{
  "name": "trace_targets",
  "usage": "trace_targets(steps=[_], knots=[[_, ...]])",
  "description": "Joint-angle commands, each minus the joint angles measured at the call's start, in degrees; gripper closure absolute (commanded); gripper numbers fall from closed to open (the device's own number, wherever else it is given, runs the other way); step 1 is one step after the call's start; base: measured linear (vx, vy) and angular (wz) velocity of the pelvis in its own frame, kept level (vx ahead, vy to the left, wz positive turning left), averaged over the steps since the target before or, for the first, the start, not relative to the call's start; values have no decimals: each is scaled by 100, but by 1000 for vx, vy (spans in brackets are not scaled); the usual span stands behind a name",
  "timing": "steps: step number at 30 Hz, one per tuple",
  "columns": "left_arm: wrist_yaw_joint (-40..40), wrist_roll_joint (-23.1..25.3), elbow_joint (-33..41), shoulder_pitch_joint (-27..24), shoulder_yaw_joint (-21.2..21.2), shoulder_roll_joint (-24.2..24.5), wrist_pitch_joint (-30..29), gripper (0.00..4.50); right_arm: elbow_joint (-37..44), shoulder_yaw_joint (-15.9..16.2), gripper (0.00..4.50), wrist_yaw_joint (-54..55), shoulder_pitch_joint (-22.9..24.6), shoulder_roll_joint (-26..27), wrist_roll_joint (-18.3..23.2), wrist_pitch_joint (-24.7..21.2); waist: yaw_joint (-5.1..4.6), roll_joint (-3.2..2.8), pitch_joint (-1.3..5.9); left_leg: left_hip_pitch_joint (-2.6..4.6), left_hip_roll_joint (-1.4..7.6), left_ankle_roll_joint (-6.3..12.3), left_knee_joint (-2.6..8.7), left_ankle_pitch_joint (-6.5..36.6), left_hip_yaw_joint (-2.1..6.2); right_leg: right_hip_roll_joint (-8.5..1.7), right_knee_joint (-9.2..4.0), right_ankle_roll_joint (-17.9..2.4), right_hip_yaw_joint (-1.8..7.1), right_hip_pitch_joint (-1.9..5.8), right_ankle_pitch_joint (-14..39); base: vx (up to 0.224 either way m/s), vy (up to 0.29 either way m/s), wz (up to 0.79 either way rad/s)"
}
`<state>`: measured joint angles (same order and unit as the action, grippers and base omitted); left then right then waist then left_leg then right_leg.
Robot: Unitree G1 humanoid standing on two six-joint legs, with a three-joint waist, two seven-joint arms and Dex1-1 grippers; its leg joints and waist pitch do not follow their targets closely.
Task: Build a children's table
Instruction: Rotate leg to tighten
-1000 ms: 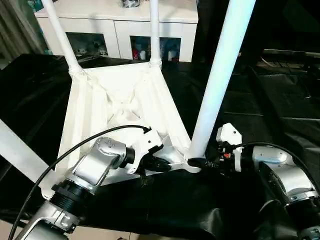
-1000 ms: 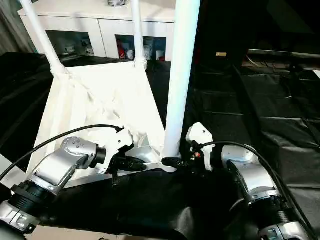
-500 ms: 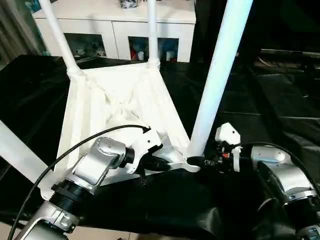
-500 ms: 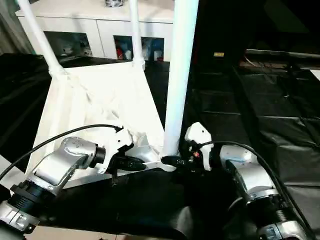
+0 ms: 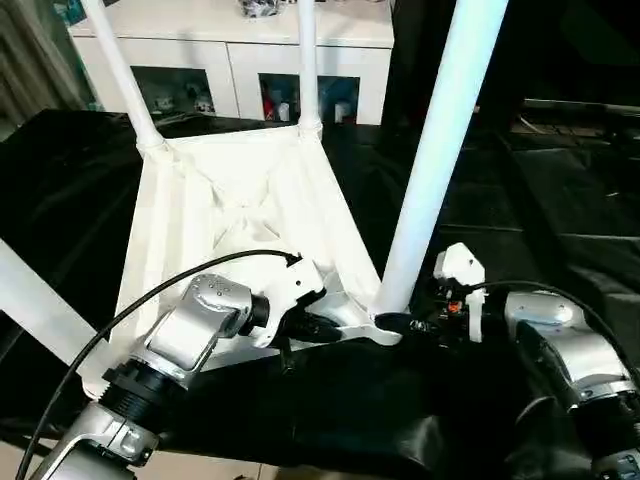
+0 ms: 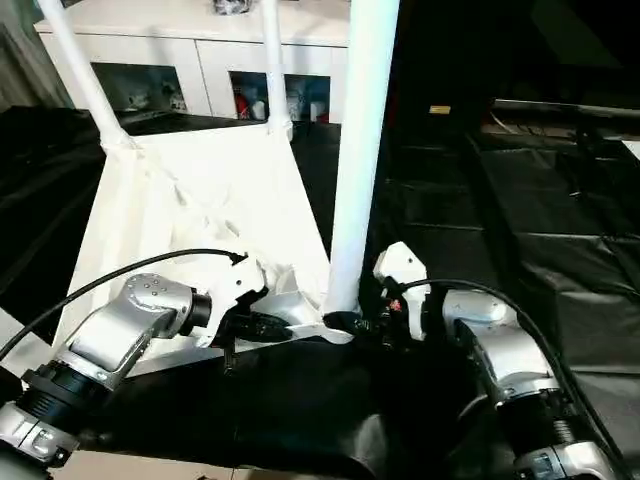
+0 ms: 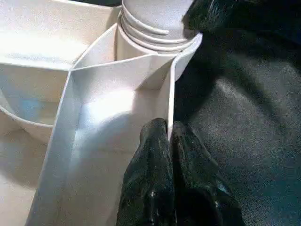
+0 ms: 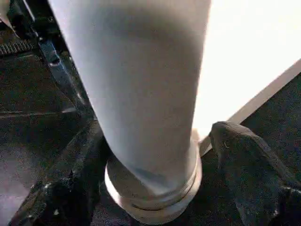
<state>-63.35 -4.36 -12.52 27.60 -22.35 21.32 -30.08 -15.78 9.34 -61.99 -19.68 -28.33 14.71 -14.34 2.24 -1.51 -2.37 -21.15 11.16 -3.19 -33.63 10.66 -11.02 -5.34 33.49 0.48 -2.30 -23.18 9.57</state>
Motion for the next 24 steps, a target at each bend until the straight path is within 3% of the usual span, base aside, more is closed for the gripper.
trace_targets(steps=[1, 7, 18, 19, 22, 24], knots=[[-159, -151, 91, 56, -29, -4, -9, 450, 138, -79, 93, -72, 65, -78, 84, -73, 15, 54, 363, 54, 146, 461, 345, 953, 44, -185, -292, -1550, 129, 298, 827, 0, 0, 0], [-167, -139, 67, 71, -43, 1, 16, 450, 175, -69, 93, -44, 122, -109, 102, -102, 22, 37, 363, 53, 145, 415, 347, 995, 51, -190, -294, -1534, 126, 301, 888, 0, 0, 0], [-153, -128, 34, 90, -37, -11, 33, 450, 154, -24, 93, -49, 149, -106, 23, -146, 22, 56, 366, 52, 143, 408, 343, 989, 50, -189, -291, -1532, 127, 303, 866, 0, 0, 0], [-151, -126, 35, 88, -37, -7, 36, 450, 156, -30, 120, -40, 146, -98, 38, -166, 24, 53, 366, 52, 143, 408, 343, 985, 50, -189, -290, -1532, 127, 304, 864, 0, 0, 0], [-148, -128, 39, 83, -32, -3, 34, 450, 164, -19, 127, -69, 145, -98, 52, -209, 24, 55, 367, 53, 143, 415, 340, 974, 49, -188, -287, -1536, 129, 303, 842, 0, 0, 0], [-151, -130, 41, 79, -32, 1, 33, 450, 172, -9, 170, -86, 148, -101, 44, -225, 24, 53, 370, 50, 141, 422, 337, 946, 50, -188, -283, -1539, 127, 307, 812, 0, 0, 0]])
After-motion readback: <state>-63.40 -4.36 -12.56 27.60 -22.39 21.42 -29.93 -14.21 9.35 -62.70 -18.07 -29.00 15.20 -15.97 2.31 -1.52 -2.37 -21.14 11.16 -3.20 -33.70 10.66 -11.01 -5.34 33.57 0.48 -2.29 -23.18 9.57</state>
